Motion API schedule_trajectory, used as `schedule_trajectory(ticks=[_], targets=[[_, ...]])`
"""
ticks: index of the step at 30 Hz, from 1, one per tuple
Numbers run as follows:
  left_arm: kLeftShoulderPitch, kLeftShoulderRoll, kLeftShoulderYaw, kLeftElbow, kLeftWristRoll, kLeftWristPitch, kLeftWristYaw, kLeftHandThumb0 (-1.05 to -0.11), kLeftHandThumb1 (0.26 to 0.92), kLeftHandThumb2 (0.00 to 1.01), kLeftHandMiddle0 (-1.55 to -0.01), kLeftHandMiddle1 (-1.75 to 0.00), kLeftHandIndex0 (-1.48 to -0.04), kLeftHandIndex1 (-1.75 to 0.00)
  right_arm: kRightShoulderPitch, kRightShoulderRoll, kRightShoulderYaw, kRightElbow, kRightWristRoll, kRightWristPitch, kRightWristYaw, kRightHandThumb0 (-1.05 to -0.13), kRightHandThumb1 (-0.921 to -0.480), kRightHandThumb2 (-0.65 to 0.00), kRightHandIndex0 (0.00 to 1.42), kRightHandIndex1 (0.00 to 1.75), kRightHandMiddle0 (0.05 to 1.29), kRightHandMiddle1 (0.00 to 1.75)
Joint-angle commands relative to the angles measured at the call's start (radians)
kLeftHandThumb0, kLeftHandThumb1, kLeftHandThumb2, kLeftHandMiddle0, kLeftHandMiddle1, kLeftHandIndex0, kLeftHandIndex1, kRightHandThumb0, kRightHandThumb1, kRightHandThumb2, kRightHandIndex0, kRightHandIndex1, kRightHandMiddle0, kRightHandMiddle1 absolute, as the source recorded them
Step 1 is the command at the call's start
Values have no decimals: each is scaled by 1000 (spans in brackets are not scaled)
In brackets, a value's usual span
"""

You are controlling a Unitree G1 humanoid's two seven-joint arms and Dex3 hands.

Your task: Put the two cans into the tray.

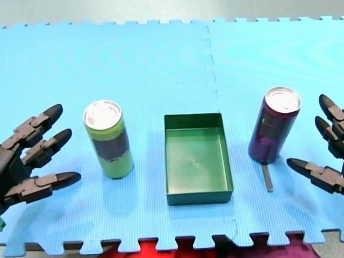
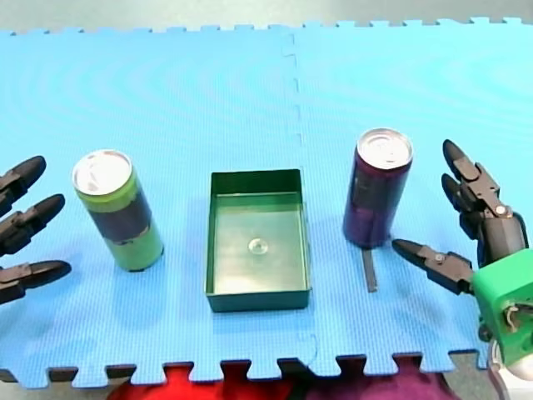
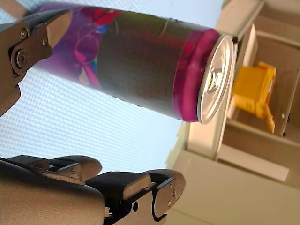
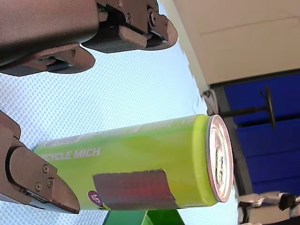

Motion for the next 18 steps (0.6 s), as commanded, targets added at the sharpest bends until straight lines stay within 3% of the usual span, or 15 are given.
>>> schedule_trajectory(ticks=[1,4,9,14,18], targets=[[7,3,1,-18,-6,10,3,-1026,661,0,-347,-1,-280,-2,-19,3,-4,34,10,-14,1,-763,-617,0,422,8,379,10],[13,3,2,-34,-7,19,6,-1023,660,0,-348,-1,-280,-1,-43,8,-12,86,32,-32,16,-759,-618,0,426,8,384,9],[19,3,5,-46,-11,29,6,-1019,658,0,-349,-1,-281,-1,-90,21,-38,198,99,-69,81,-751,-618,0,433,8,392,9],[26,6,7,-55,-15,34,5,-1018,657,0,-347,0,-281,0,-120,29,-51,275,124,-116,121,-741,-618,0,440,7,401,9],[31,8,8,-62,-17,36,4,-1019,658,1,-345,0,-280,0,-138,34,-59,312,134,-135,134,-731,-616,0,444,7,406,8]])
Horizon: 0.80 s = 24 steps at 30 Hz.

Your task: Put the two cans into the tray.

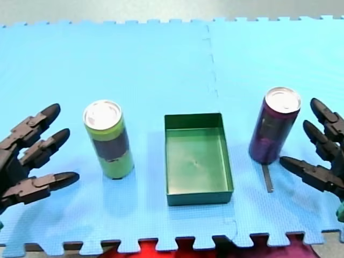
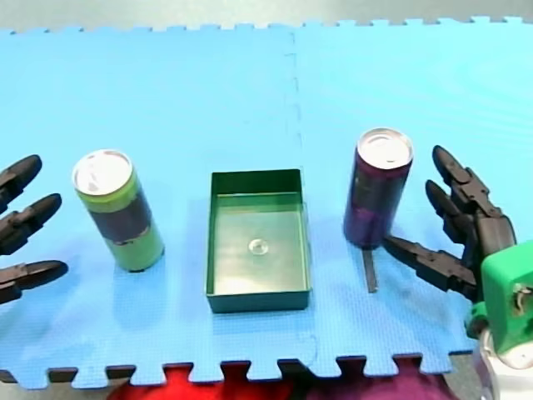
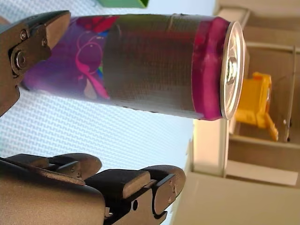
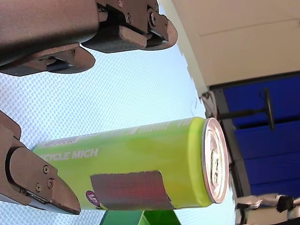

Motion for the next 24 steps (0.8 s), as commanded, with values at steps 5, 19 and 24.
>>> schedule_trajectory(ticks=[5,19,24], targets=[[10,9,5,-13,-8,6,-1,-1021,659,0,-344,0,-280,0,-31,5,-15,44,12,-19,8,-722,-616,0,452,7,415,8],[22,18,11,-26,-6,6,0,-1036,664,1,-351,-2,-285,-1,-81,26,-22,147,0,-62,-3,-704,-620,-1,464,4,423,3],[28,19,13,-37,-9,8,5,-1046,668,2,-357,-5,-290,-3,-100,29,-25,173,-3,-66,-8,-699,-620,-1,463,2,423,2]])
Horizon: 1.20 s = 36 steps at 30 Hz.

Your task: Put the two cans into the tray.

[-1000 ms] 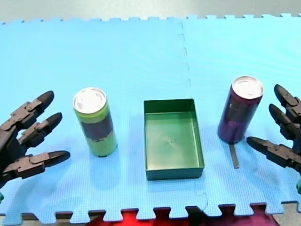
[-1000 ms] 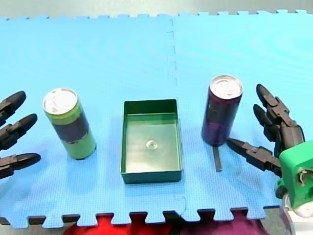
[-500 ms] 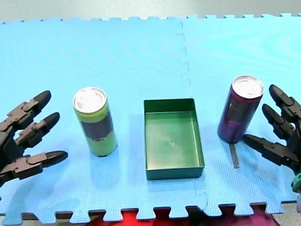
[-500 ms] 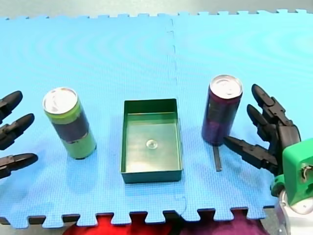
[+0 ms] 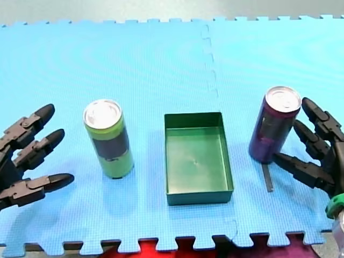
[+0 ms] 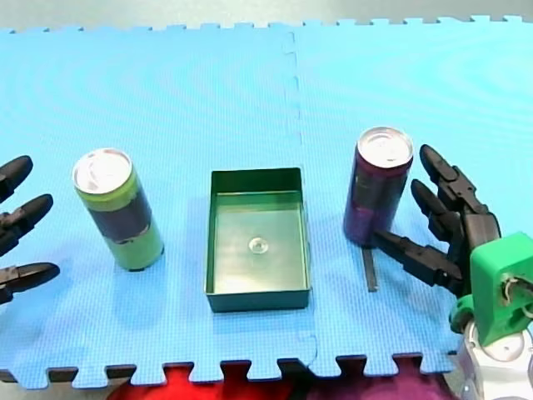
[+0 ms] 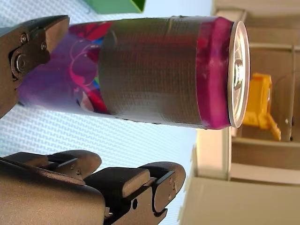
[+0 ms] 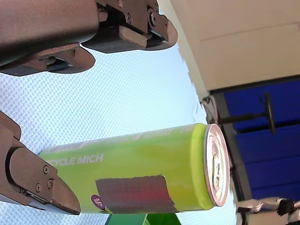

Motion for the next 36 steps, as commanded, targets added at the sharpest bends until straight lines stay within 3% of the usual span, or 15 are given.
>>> schedule_trajectory(ticks=[1,7,18,27,36], targets=[[4,8,4,-8,-3,4,2,-1047,669,2,-359,-5,-291,-3,-13,-1,-4,15,0,-7,-4,-697,-621,-1,462,2,423,2],[3,10,8,-7,-8,5,-2,-1048,671,2,-363,-6,-295,-3,-29,2,-3,45,-9,-23,-10,-700,-624,-2,464,1,422,0],[-5,5,3,-7,-2,9,6,-1048,669,0,-363,-4,-301,-4,-37,-3,15,46,-51,-56,-36,-740,-631,-2,470,3,421,0],[-15,7,0,4,2,15,9,-1048,664,0,-359,-1,-302,-2,-54,1,31,45,-78,-52,-62,-784,-639,-3,473,2,418,0],[-25,9,1,19,1,17,8,-1048,660,0,-358,0,-303,-1,-65,9,39,47,-82,-46,-74,-811,-637,0,483,5,419,1]])
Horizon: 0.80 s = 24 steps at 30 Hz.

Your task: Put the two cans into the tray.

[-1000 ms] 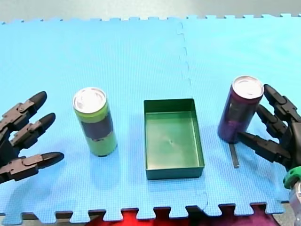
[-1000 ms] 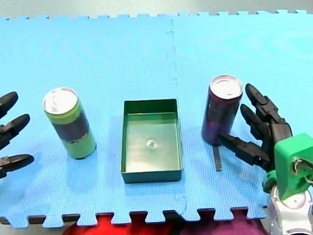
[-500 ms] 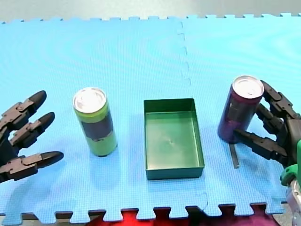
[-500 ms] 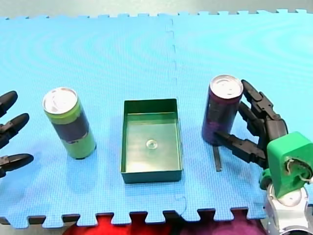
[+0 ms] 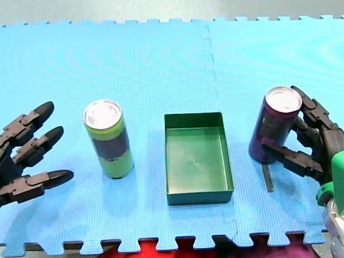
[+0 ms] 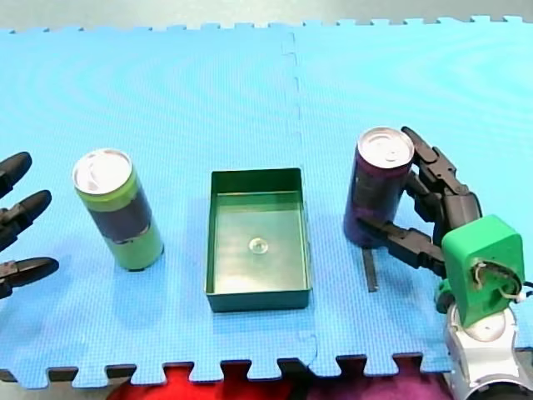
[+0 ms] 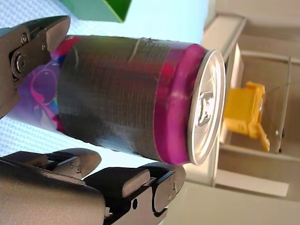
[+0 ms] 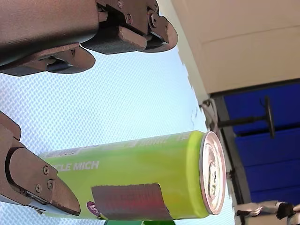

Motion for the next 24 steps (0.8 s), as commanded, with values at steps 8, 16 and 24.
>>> schedule_trajectory(ticks=[8,16,24], targets=[[-12,7,0,14,2,-1,1,-1045,657,0,-359,-1,-304,-1,-13,5,9,2,-7,6,-15,-837,-640,-1,486,3,417,0],[-12,5,1,16,3,-4,2,-1040,654,0,-360,-1,-305,0,-31,8,21,13,-25,12,-39,-859,-644,-2,491,4,417,0],[-11,4,0,14,4,-8,3,-1038,653,0,-362,-1,-306,-1,-41,7,41,19,-55,8,-72,-889,-653,-3,495,3,414,0]])
